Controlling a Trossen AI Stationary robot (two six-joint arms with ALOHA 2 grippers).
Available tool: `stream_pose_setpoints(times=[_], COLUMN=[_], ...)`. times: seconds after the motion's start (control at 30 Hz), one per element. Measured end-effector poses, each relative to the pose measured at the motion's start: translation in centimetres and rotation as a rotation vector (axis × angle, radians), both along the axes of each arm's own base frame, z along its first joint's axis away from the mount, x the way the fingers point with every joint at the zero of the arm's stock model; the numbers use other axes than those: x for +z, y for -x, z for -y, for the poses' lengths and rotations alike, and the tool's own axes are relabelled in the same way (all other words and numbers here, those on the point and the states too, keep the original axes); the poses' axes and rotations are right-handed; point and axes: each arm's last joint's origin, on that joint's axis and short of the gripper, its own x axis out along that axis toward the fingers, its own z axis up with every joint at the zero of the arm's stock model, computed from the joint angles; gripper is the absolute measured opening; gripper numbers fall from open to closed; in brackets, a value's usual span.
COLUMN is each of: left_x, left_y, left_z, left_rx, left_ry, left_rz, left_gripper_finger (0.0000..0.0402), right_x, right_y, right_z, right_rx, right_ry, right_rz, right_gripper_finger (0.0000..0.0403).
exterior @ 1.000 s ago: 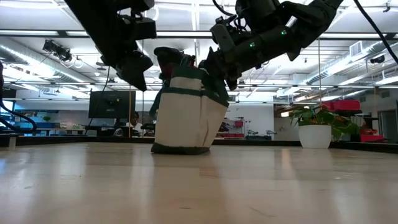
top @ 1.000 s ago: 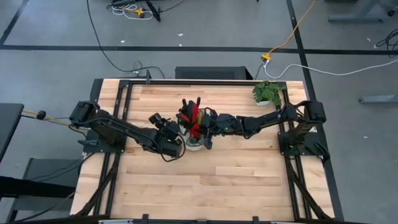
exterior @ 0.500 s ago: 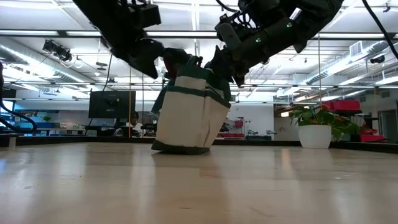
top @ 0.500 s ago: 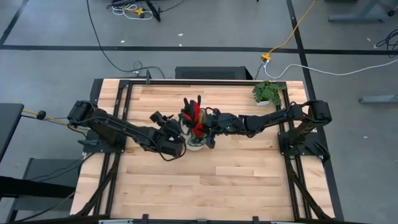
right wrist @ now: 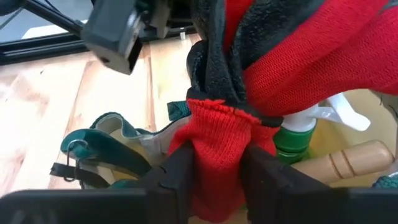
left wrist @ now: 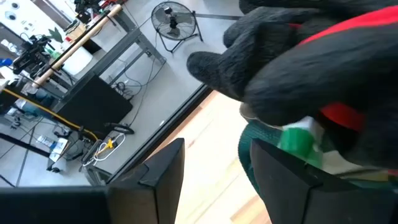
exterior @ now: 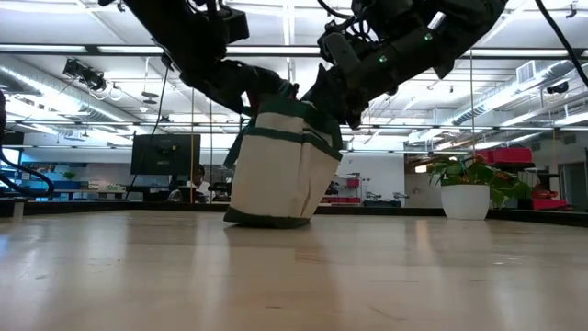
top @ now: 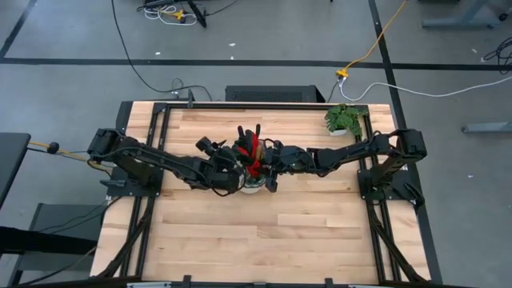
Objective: Pick & Place Garden tools in Gardening bag
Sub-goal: Put the red gloves into the brown gardening bag
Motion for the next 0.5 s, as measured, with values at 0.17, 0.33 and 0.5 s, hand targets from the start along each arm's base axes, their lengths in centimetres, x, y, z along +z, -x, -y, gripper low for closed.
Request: stream_pose_setpoints(times=[0.17,0.33,0.5], left_x=[0.0,0.0,0.0], left_y=[-0.1,-0.1,-0.1], left_z=[-0.4,-0.4,-0.4], left_rx=[0.009,0.008,-0.007], left_ry=[-0.005,-0.021,-0.014], left_rz=[-0.01,-0.019,-0.037], left_gripper_finger=[0.019,0.019,0.019], right_x=[0.8,2.3,3.1], right_y=[-0.4,-1.1,-1.5], right_z=[0.0,0.0,0.0], right_rx=[0.01,0.025,0.041], right_ry=[0.017,0.043,0.076], right_rz=[-0.028,-0.079,-0.071], right_gripper_finger=[0.0153,0.0172,0.0176])
